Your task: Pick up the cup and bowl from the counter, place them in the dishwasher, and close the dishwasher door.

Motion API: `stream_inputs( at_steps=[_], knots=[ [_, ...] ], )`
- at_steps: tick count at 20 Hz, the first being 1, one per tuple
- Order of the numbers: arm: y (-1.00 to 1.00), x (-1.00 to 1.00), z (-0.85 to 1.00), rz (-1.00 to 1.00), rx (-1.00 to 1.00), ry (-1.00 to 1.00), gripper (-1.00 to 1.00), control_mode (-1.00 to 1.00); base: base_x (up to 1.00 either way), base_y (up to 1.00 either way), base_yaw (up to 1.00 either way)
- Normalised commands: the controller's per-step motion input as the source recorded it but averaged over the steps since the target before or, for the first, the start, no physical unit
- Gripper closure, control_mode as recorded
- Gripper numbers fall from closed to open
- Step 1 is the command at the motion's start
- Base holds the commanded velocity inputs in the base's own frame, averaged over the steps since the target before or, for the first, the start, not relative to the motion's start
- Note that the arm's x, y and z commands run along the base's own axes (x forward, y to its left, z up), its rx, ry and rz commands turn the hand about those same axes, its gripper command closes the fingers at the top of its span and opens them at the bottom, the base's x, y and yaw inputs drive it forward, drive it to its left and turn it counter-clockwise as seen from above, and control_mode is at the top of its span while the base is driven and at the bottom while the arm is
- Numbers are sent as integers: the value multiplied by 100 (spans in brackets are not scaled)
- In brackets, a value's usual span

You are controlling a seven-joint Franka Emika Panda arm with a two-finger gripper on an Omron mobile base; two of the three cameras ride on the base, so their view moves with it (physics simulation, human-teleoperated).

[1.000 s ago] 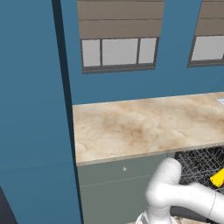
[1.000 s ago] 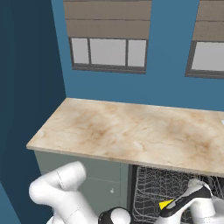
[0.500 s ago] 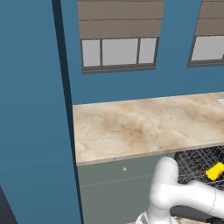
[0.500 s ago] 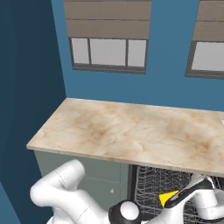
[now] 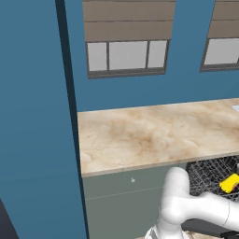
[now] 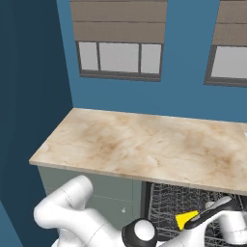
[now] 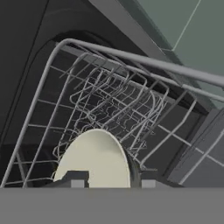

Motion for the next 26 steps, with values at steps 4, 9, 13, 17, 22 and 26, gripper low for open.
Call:
stream_inputs(
  at_steps=[4, 9, 13, 17, 22, 26],
  knots=[
    [-23, -20, -2, 5, 0, 0, -100, -100, 0, 0, 0],
    [-9, -1, 10, 0, 0, 0, -100, -100, 0, 0, 0],
    [3, 0, 34, 0, 0, 0, -100, -100, 0, 0, 0],
    [12, 4, 38, -3, 0, 0, -100, -100, 0, 0, 0],
    [7, 6, 33, -5, 0, 0, -100, -100, 0, 0, 0],
    [4, 1, 20, -3, 0, 0, -100, -100, 0, 0, 0]
  ],
)
